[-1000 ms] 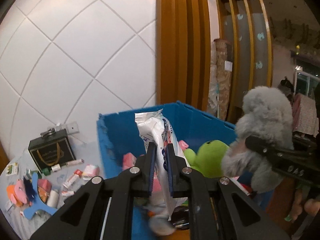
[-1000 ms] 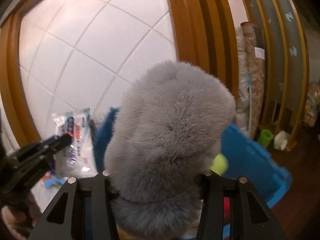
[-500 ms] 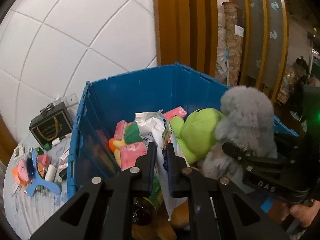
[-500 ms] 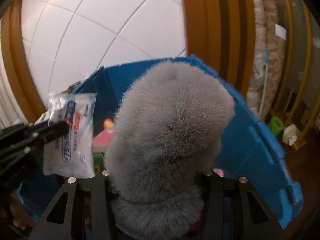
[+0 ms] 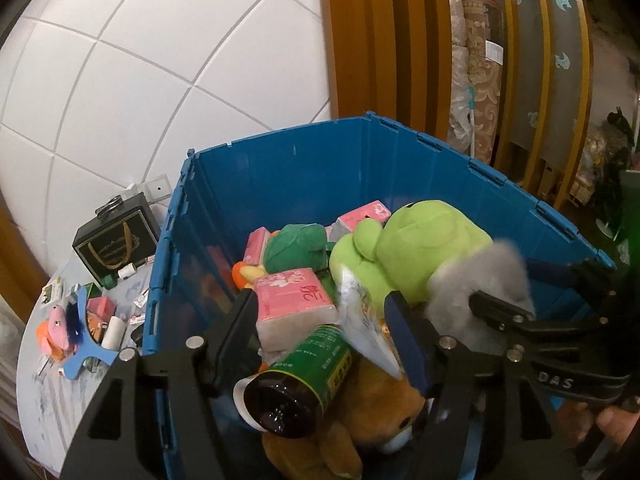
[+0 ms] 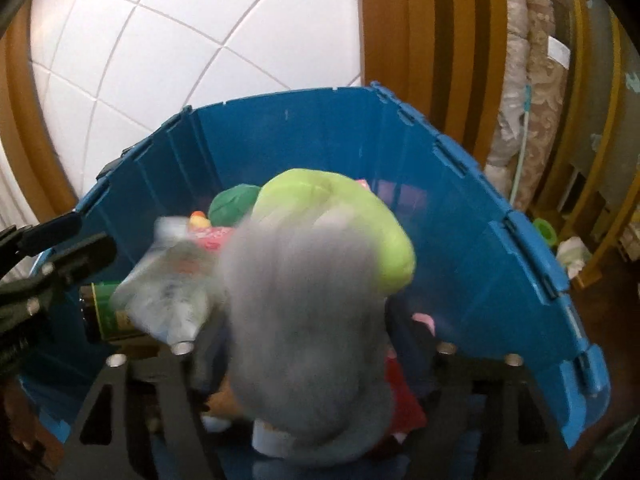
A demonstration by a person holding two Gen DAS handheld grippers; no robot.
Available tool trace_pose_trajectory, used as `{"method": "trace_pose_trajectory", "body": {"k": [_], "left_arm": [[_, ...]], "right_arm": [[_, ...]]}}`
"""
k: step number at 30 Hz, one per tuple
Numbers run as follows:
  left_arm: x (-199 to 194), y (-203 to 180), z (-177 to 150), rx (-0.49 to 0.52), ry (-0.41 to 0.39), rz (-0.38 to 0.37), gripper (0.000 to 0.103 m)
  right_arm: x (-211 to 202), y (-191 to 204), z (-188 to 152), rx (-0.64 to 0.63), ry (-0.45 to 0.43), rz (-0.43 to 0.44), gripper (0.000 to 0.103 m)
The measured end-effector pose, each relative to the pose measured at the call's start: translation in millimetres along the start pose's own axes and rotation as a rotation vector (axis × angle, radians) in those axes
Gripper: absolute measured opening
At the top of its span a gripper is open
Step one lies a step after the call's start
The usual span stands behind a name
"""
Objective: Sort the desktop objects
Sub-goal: 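Carry the wipes packet and grey plush over the blue crate and release both, then move both grippers back from the crate to the table pile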
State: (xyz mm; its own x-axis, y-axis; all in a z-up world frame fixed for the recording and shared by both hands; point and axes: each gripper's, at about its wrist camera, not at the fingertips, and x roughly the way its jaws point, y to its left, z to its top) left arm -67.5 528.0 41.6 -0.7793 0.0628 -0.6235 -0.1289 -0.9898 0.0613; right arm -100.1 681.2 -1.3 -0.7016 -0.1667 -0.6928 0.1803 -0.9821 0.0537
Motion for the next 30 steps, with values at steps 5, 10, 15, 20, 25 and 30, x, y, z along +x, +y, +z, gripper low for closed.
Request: {"method": "trace_pose_trajectory", "body": {"k": [5, 10, 15, 20, 25, 30], "left_arm": [[-9.4, 4.8, -2.0, -0.024, -0.021, -0.007, 0.072], [-24.8, 9.7, -8.6, -0.041, -0.053, -0.002, 0.078], [-47.1, 25.2, -19.3, -0.103, -0.110, -0.001, 0.078], [-64.2, 50.2, -25.7, -0.153, -0.142, 0.012, 0.078], [-80.3, 89.7, -37.9, -0.210, -0.179, 0.002, 0.078], [-93.2, 147.5, -56.8, -0.225, -0.195, 0.029, 0.078]], "right_arm": [[-13.6, -1.6, -0.3, -0.002, -0.027, -0.013, 0.099], [-28.0, -2.0, -1.6, 0.007, -0.054, -0.005, 0.103], [-41.4, 8.5, -5.9, 0.004, -0.084, 0.034, 0.103], [-63.9, 28.9, -5.9, -0.013, -0.145, 0.072, 0.103], [-80.0, 64.4, -1.3, -0.042, -0.186, 0.097, 0.103], [-92.1, 118.4, 0.8, -0.073, -0.223, 0.132, 0.103]]}}
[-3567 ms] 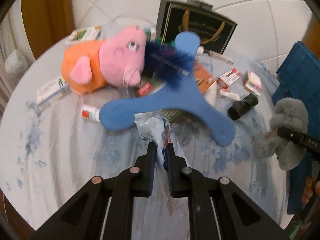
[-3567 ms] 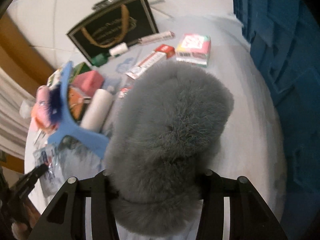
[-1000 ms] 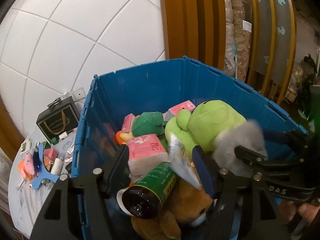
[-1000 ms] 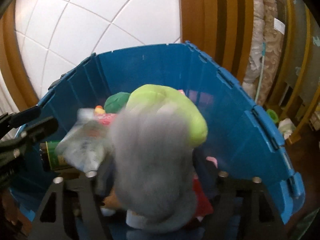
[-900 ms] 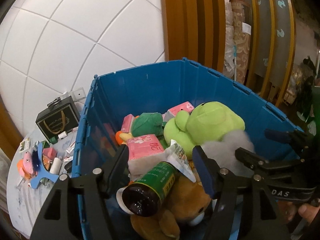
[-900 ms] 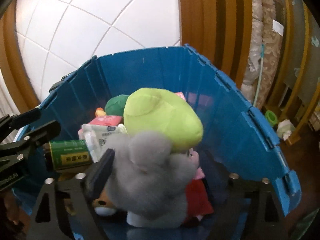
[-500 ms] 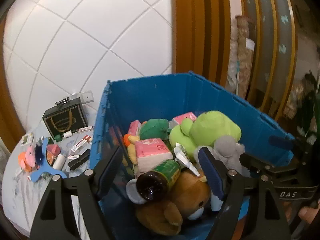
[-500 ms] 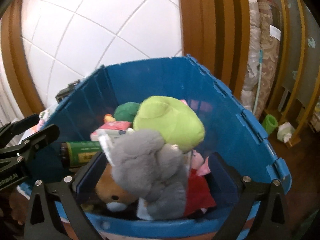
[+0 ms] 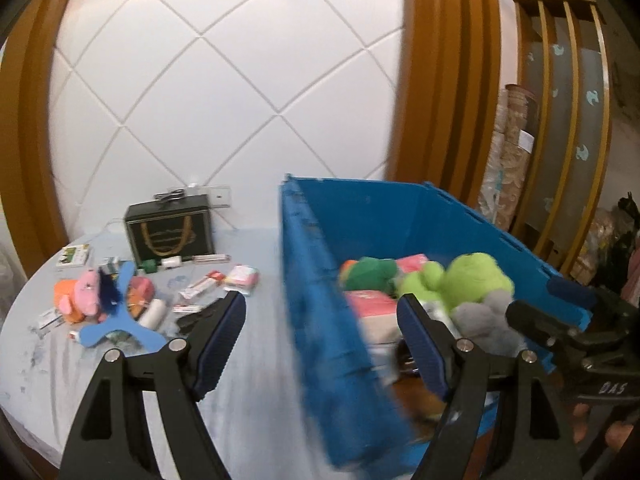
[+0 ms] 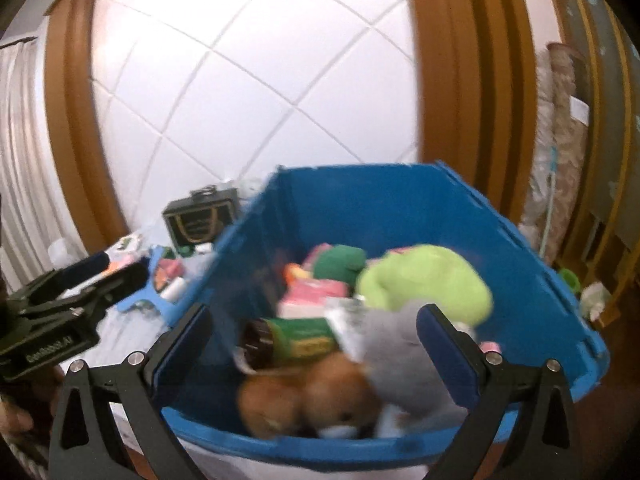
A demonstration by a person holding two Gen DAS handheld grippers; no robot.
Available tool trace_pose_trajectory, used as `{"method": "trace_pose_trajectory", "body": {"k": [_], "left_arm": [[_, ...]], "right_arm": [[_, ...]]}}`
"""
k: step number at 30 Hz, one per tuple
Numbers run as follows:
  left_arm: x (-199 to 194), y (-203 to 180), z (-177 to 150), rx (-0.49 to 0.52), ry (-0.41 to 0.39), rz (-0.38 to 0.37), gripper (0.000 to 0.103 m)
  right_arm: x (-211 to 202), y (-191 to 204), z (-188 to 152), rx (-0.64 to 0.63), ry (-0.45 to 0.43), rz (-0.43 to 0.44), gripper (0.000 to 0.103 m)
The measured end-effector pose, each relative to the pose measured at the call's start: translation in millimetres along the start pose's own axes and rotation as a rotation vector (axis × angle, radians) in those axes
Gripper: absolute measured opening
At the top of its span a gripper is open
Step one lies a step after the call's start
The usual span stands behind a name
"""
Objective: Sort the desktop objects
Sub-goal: 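Move both grippers back from the crate to the table pile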
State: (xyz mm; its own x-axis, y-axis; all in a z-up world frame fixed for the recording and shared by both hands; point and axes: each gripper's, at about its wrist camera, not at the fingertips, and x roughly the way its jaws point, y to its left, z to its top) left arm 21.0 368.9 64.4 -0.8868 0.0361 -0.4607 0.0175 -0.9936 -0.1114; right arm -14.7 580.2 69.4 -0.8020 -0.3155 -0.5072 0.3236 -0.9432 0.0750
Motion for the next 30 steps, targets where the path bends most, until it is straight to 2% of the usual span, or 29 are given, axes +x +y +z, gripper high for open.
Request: {"method": "trace_pose_trajectory", "body": {"k": [7, 13, 16, 21, 25, 30], "left_arm": [[-12.4, 122.8, -9.5, -0.027, 0.021, 0.020, 0.078], [-11.3, 218.8, -24.5, -0.051, 0.064, 0.064, 0.078], [-1.0, 266.3, -36.4, -0.093, 0.117, 0.097, 0.078], [17.7, 331.3, -55.1, -0.171, 0.175, 0.170, 0.078], [29.6, 380.9, -63.8, -0.247, 0.212, 0.219, 0.078], [51.2, 436.9, -70.7, -0.288, 0.269, 0.330, 0.078]], "right_arm": [[-7.3, 109.1, 16.0, -0.014, -0.056, 0.018, 0.103], [9.1, 197.3, 17.5, -0.019, -0.041, 0.028, 0.103], [25.4, 224.7, 13.3, -0.026, -0.002, 0.034, 0.103], [73.2, 251.9, 3.5, -0.040, 0.108, 0.026, 0.103], [111.2, 257.3, -1.3, -0.051, 0.169, 0.034, 0.103], [170.5, 257.6, -3.6, -0.042, 0.237, 0.074, 0.103]]}}
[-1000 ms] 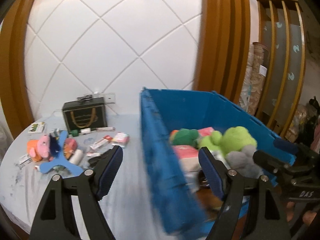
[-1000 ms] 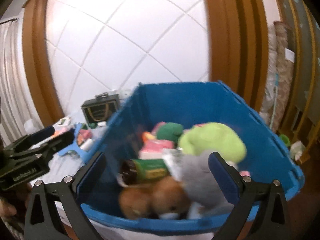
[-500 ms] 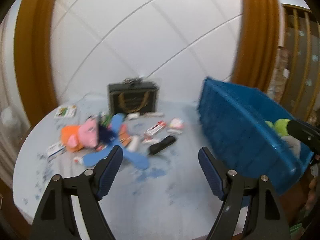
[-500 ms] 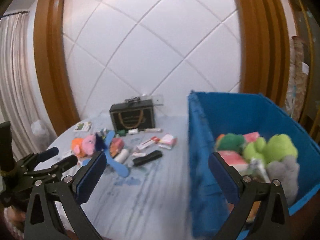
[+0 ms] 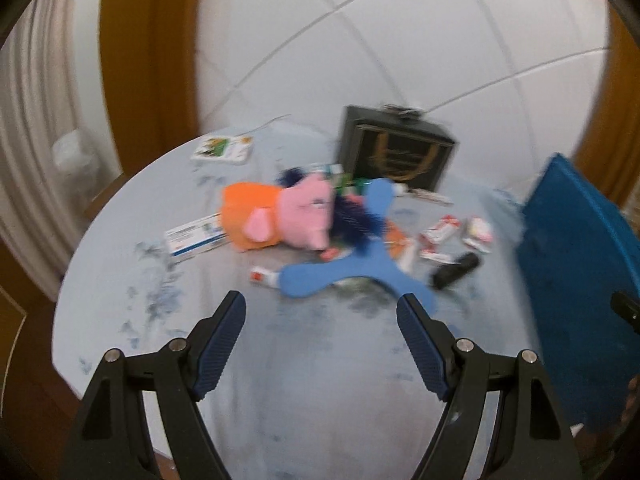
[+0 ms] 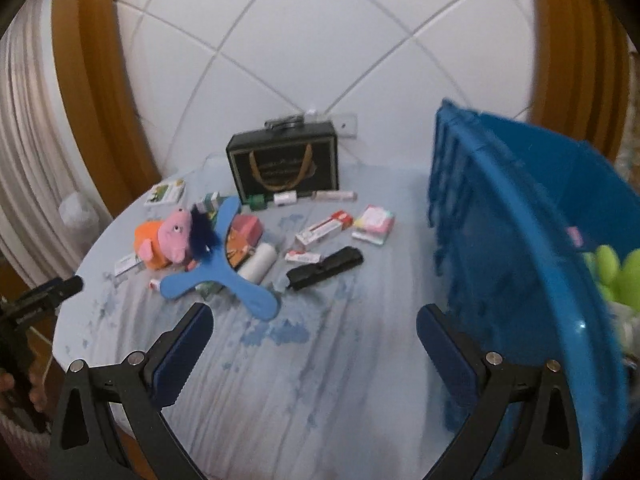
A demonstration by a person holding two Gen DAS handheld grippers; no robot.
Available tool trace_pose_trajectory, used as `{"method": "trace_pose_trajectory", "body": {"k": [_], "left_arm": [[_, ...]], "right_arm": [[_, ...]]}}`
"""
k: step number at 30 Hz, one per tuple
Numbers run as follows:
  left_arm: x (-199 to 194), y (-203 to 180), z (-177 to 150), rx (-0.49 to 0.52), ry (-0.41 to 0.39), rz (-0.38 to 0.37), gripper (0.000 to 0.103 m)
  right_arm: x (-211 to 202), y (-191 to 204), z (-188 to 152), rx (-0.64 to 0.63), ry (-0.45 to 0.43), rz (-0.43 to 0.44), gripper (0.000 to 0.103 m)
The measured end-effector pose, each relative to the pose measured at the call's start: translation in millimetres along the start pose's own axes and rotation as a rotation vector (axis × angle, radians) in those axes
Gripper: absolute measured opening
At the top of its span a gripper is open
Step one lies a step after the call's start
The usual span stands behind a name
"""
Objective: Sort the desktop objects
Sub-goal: 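Move both grippers back from the crate to the table pile, then grasp the white paracetamol box with the left gripper while the right grasps a white bottle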
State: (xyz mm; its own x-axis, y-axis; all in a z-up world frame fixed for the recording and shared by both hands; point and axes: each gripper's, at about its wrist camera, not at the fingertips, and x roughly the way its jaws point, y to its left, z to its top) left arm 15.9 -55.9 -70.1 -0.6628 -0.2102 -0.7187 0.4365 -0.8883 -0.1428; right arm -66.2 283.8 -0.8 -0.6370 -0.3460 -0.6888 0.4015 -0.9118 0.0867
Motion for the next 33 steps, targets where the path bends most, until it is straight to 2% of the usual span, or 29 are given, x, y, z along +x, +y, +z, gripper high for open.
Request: {"method": "trace_pose_trajectory", "body": {"k": [3, 5, 9, 13, 18, 22, 25, 28, 30, 33], "left_arm": [[21.9, 28.4, 5.2, -0.033, 0.031, 0.045, 0.078], [38.5, 48.7, 7.7, -0.040, 0.053, 0.067, 0.078], [71.2, 85.4, 15.9, -0.009, 0.106, 0.086, 0.078], [117.1, 126.0, 31.0, 0.070, 0.182, 0.101, 0.078], [197.6, 170.9, 61.9, 0.226, 0.283, 0.044, 0.078], [259.2, 184.8, 76.2, 0.365, 0.367, -0.022, 0.078], [290.3, 187.4, 78.3, 0.442, 0.422, -0.052, 0.078], [313.2, 185.0, 77.3, 0.506, 0.459, -0.074, 0.078], [322.5, 181.5, 78.3, 0.540, 0.449, -0.076, 0.080], [335.9, 180.6, 77.1, 0.527, 0.478, -0.085, 0.083]], "right_arm": [[35.4, -7.1, 5.5, 0.014, 0.039, 0.021, 0.103], [60.5, -10.1, 8.8, 0.021, 0.075, 0.003, 0.103], [97.3, -14.0, 13.2, 0.041, 0.148, -0.015, 0.103], [125.3, -14.8, 14.0, 0.085, 0.205, -0.064, 0.103], [147.5, -13.1, 8.1, 0.184, 0.268, -0.153, 0.103], [164.7, -9.6, -0.5, 0.295, 0.321, -0.224, 0.103], [171.9, -1.3, -9.1, 0.369, 0.351, -0.274, 0.103], [178.8, 17.9, -13.3, 0.389, 0.374, -0.264, 0.103], [183.4, 31.7, -11.6, 0.382, 0.380, -0.250, 0.103], [195.6, 61.1, -4.0, 0.342, 0.375, -0.205, 0.103]]}}
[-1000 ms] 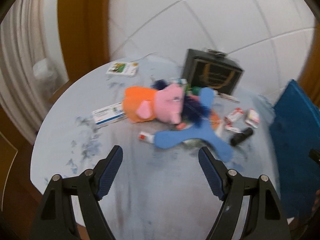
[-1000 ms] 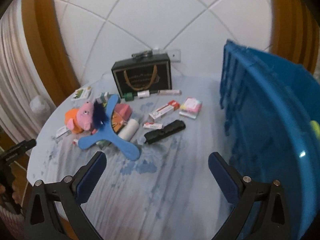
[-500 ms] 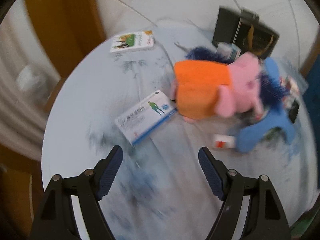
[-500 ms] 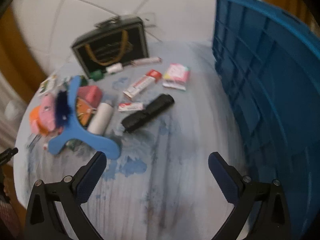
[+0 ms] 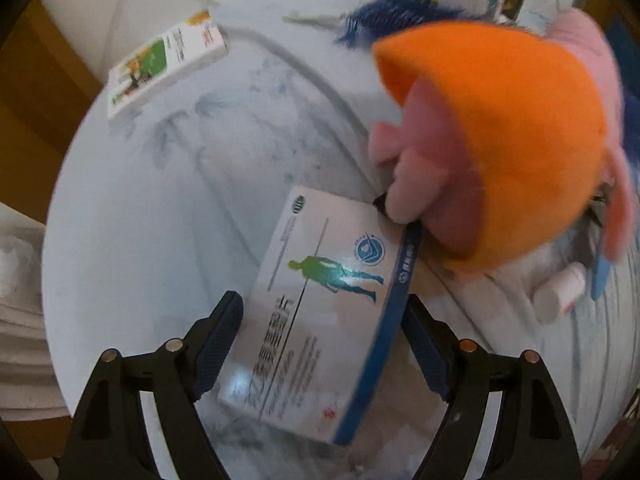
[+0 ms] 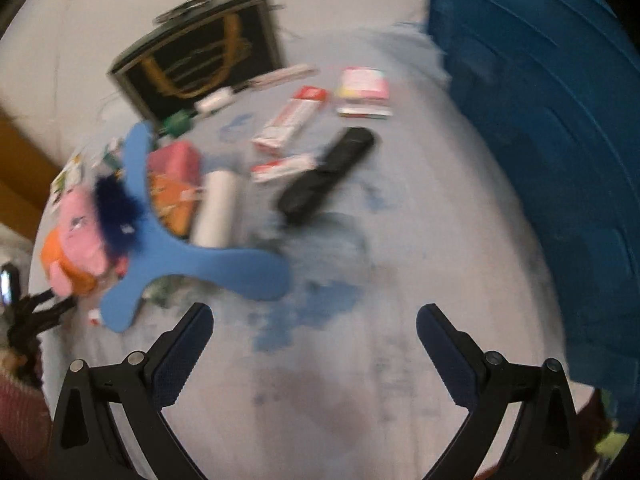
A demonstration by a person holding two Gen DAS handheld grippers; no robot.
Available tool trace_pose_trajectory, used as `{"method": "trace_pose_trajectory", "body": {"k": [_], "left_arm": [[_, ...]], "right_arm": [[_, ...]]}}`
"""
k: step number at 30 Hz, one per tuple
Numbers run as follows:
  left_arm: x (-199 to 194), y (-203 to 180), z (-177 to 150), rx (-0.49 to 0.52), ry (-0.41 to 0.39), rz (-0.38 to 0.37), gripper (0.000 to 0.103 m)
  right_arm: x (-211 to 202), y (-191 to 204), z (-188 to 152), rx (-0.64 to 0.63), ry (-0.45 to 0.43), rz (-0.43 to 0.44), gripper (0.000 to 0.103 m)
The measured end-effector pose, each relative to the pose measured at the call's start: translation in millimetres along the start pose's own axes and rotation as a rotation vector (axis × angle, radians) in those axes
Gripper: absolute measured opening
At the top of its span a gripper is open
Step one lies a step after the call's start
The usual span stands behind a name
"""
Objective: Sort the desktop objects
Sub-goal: 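Grasp the white paracetamol box with the left gripper while the right grasps a white bottle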
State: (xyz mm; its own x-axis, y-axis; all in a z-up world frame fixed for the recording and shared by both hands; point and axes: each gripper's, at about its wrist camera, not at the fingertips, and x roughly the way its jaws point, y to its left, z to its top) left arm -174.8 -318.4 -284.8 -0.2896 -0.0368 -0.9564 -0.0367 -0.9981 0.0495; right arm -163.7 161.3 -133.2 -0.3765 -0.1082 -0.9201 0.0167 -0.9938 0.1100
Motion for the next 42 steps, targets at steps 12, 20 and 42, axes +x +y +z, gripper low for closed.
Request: {"method": "trace_pose_trajectory", "body": {"k": [12, 20, 42], "left_arm": [[-50.5, -9.6, -89.6, -0.374, -0.034, 0.076, 0.080], [-64.6, -43.1, -111.5, -0.494, -0.052, 0.094, 0.079], [-104.7, -46.6, -112.2, -0.444, -0.157, 0.111, 0.051]], "right_arm": [[52.8, 176.7, -19.1, -0.466, 0.020, 0.246, 0.103], [96.5, 279.7, -55.6, -0.881, 0.096, 0.262, 0.065], [85.2, 303.9, -77.2, -0.911, 0.070, 0.348, 0.028]]}}
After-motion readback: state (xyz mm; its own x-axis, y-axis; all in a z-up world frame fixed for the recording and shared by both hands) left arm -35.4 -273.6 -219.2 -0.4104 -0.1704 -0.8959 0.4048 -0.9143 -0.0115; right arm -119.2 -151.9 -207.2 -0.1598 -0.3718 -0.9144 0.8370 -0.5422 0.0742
